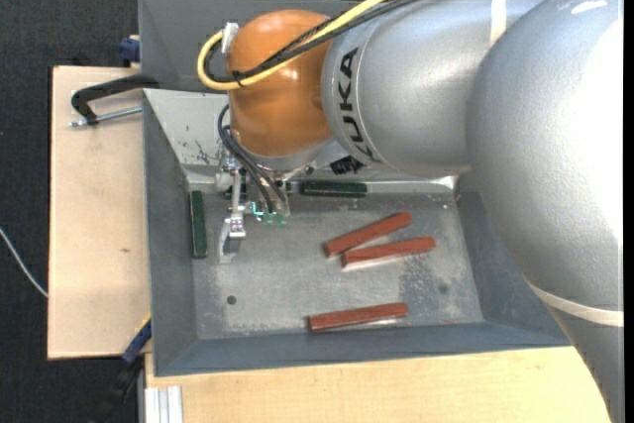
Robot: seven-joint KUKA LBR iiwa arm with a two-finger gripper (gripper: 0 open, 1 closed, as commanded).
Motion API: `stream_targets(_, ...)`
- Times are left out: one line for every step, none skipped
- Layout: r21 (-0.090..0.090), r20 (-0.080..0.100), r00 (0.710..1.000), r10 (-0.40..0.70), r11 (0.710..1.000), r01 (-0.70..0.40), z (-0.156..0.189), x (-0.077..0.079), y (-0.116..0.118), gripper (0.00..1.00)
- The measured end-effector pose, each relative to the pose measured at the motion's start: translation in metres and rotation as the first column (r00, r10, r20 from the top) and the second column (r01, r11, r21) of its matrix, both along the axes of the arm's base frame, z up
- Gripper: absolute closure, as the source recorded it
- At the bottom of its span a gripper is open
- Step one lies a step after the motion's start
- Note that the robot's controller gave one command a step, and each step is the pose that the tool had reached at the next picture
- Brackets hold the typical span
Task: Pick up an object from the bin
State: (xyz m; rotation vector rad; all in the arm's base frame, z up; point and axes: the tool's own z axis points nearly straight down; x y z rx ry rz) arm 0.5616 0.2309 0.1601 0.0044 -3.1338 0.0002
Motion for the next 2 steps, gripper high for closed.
stream_targets(0.002,0.008,1.000,-0.002,1.000,0.002,0.005,0.002,-0.001,0.00)
stream_targets(0.004,0.013,1.000,-0.029,1.000,0.029,-0.052,0.014,-0.008,0.00)
